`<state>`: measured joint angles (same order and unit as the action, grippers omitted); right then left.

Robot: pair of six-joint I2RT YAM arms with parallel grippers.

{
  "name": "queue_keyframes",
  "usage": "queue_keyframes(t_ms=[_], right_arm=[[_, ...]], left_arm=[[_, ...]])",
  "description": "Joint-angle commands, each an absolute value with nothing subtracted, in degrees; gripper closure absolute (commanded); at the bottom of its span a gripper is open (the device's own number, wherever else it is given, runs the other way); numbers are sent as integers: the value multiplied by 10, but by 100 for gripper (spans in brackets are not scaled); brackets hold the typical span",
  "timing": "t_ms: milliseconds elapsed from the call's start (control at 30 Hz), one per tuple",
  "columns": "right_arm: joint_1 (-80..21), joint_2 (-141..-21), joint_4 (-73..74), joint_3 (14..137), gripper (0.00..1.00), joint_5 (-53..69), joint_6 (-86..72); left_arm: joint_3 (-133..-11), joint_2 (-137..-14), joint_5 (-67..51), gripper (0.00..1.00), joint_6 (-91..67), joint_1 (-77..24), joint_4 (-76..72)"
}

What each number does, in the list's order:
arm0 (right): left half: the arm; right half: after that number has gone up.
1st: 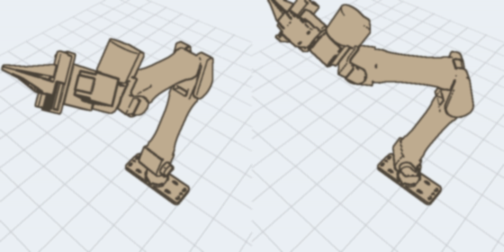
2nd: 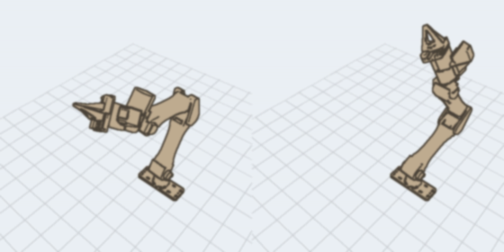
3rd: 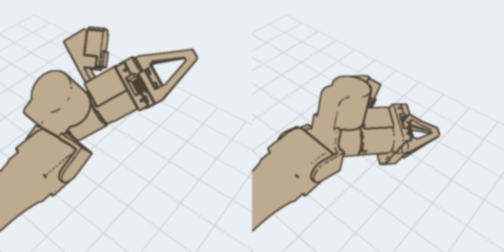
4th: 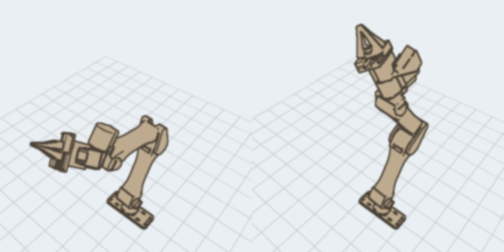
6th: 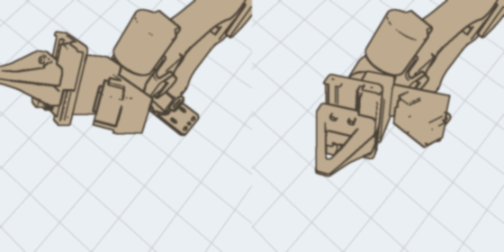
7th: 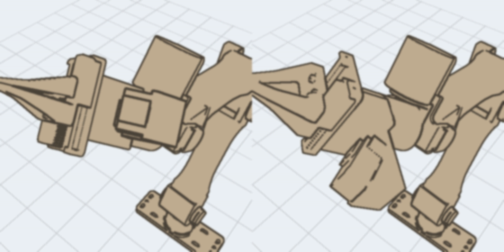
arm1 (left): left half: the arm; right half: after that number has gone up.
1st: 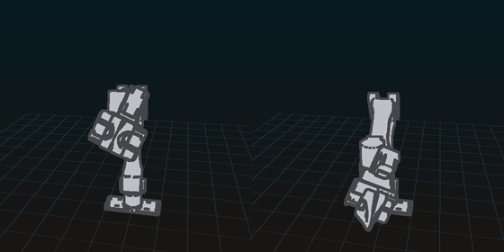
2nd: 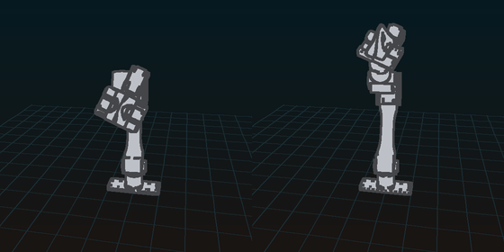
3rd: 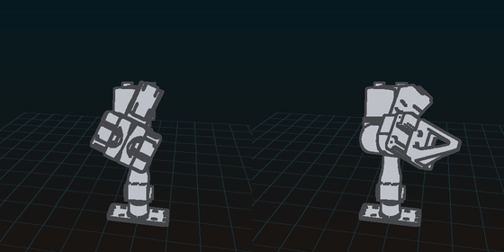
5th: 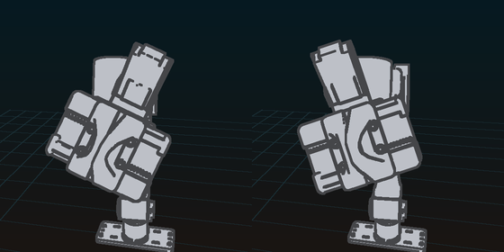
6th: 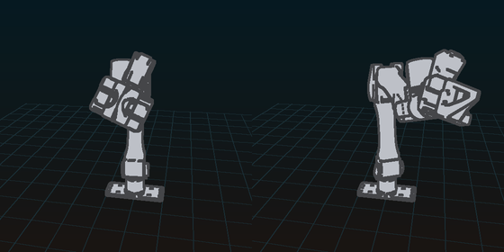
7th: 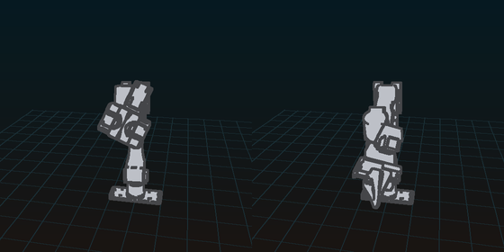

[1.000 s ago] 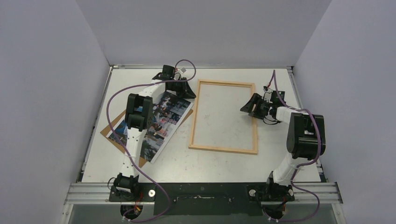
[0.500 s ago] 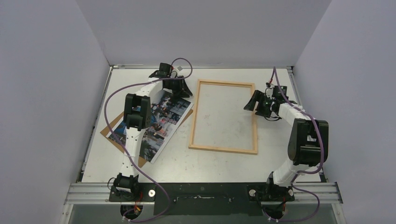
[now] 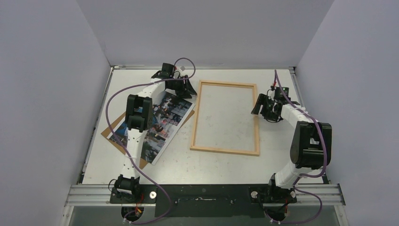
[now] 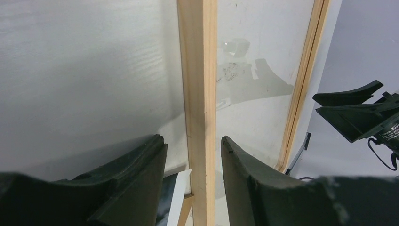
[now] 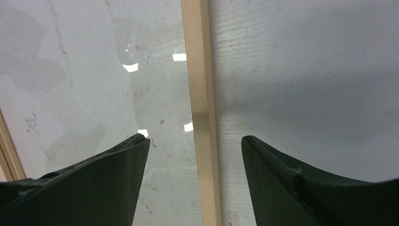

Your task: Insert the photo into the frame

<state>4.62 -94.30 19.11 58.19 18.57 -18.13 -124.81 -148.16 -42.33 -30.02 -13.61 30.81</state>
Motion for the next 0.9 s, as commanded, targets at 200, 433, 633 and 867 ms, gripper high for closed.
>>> queue_keyframes(t_ms=[200, 433, 633, 867], right_arm=[[19, -989, 225, 604, 40, 176, -161], [3, -1002, 188, 596, 43, 236, -186], [4, -1011, 140, 593, 39, 303, -209], [4, -982, 198, 629, 35, 174, -224]], left_arm=[[-1293, -1499, -377, 53, -324, -158, 367], [-1299, -1504, -386, 53, -331, -163, 371], [-1274, -1472, -379, 53, -313, -161, 378], [-1228, -1397, -316, 49, -276, -141, 408]])
